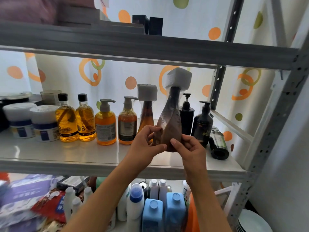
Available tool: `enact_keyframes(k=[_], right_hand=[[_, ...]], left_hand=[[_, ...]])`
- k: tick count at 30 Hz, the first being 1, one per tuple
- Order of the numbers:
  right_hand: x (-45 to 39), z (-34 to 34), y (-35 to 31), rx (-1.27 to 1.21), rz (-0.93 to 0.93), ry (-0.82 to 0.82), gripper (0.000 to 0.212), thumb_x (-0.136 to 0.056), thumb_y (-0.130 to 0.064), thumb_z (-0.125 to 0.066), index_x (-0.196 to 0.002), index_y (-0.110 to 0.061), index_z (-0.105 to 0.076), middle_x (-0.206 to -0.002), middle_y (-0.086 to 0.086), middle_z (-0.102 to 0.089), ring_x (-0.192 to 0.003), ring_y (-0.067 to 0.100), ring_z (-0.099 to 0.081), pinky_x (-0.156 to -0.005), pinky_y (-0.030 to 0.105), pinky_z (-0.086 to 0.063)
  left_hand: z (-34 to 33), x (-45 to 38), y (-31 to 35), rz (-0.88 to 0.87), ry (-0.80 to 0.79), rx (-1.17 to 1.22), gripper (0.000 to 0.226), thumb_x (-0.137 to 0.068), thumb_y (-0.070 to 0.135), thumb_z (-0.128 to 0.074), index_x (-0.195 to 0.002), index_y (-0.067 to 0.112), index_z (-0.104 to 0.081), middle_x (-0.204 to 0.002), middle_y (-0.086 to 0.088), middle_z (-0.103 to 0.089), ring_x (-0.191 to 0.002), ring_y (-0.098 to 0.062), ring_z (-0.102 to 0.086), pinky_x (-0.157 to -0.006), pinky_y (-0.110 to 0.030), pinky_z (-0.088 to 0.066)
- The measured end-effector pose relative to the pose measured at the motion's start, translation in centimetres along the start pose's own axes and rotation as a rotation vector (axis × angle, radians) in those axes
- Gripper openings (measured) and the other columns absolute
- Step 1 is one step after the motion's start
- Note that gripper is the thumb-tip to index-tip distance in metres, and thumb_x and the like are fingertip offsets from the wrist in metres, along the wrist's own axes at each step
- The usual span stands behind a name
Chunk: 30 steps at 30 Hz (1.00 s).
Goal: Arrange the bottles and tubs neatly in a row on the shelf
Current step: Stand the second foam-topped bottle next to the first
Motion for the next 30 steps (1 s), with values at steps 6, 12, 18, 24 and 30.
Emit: enact_keyframes(k=[6,12,18,24,30], right_hand=[[0.1,0.0,0.4,-0.008,-0.017,0.019,0.027,-0.076,-0.003,-0.077,-0.1,-0.01,-0.067,-0.091,0.006,-0.077,-0.088,0.023,-0.074,-0.077,0.034,-0.059],[-0.5,0.2,0.9,0.027,-0.038,0.013,0.043,-0.075,0.002,-0.077,-0.11,-0.016,-0.061,-0.101,0.005,-0.075,-0.095,0.018,-0.072,-0.082,0.035,-0.058],[-0.9,0.0,3.1,0.117,-0.063,-0.018,0.058,-0.079,0.002,-0.074,-0.13,-0.017,-0.057,-0.112,-0.001,-0.072,-0.104,0.012,-0.069,-0.09,0.034,-0.057],[-1.9,-0.1,4.0,0.242,-0.047,0.007,0.052,-0.078,0.003,-0.074,-0.125,-0.015,-0.06,-0.114,0.004,-0.07,-0.105,0.018,-0.067,-0.08,0.026,-0.059],[-3.4,-0.2,4.7,0.359,-0.05,0.023,0.051,-0.075,-0.001,-0.078,-0.12,-0.015,-0.058,-0.119,0.003,-0.066,-0.111,0.019,-0.062,-0.091,0.035,-0.057]], left_hand=[[0.0,0.1,-0.5,-0.004,0.0,-0.01,0.039,-0.081,0.008,-0.075,-0.109,0.024,-0.053,-0.112,0.014,-0.061,-0.099,0.0,-0.06,-0.068,-0.005,-0.049],[-0.5,-0.4,-1.4,-0.044,-0.004,-0.079,0.036,-0.082,0.006,-0.073,-0.103,0.026,-0.052,-0.103,0.007,-0.065,-0.095,-0.005,-0.065,-0.068,-0.005,-0.047],[-0.9,-1.1,-3.2,-0.036,-0.018,-0.221,0.035,-0.08,0.007,-0.074,-0.102,0.027,-0.055,-0.097,0.009,-0.068,-0.092,-0.008,-0.067,-0.073,-0.014,-0.054],[-1.3,-1.5,-4.7,-0.024,0.035,-0.257,0.03,-0.079,0.0,-0.072,-0.098,0.021,-0.064,-0.098,0.006,-0.07,-0.096,-0.003,-0.065,-0.076,-0.011,-0.051],[-1.2,-2.9,-6.0,-0.015,0.089,-0.326,0.029,-0.081,-0.004,-0.067,-0.102,0.016,-0.07,-0.099,0.002,-0.072,-0.096,-0.007,-0.067,-0.083,-0.017,-0.053]])
Point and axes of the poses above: each hand's wrist, its own x-axis away from the middle knuckle, its own z-axis out of the back of the hand, y = z × x, the point moved 4 cm from there along -x, towards the middle knuckle
